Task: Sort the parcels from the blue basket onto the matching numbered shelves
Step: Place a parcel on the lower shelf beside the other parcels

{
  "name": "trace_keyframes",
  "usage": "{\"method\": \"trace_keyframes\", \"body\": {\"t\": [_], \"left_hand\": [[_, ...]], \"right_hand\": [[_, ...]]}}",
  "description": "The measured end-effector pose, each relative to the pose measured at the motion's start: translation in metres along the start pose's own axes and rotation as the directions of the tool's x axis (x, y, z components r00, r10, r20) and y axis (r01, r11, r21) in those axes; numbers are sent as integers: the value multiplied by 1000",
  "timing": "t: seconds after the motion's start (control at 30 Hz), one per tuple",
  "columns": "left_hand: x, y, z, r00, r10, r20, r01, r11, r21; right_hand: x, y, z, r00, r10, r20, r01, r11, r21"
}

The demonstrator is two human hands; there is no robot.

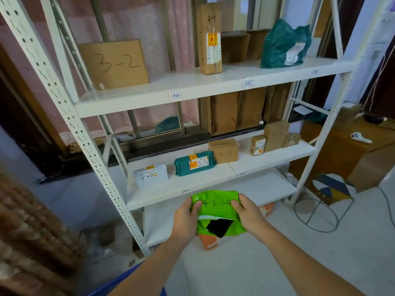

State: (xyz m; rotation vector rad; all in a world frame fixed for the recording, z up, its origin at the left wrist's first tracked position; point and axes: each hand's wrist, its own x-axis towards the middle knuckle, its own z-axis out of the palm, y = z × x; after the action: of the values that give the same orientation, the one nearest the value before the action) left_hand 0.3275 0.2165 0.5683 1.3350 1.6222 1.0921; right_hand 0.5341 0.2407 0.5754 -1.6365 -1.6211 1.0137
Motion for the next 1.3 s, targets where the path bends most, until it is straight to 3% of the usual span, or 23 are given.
{"method": "trace_keyframes", "body": {"t": [0.7, 1.03, 1.3], "left_hand": [[155, -49, -40, 984, -165, -66, 160, 984, -76], [238, -54, -40, 934, -233, -272, 234, 972, -28], [281, -73, -17, 872, -288, -397, 301, 953, -30]], "right_hand": [[170, -33, 75, 987, 2, 162, 7, 999, -53], [288, -39, 98, 948, -79, 308, 90, 996, -19], [352, -25, 106, 895, -65, 440, 53, 998, 40]]}}
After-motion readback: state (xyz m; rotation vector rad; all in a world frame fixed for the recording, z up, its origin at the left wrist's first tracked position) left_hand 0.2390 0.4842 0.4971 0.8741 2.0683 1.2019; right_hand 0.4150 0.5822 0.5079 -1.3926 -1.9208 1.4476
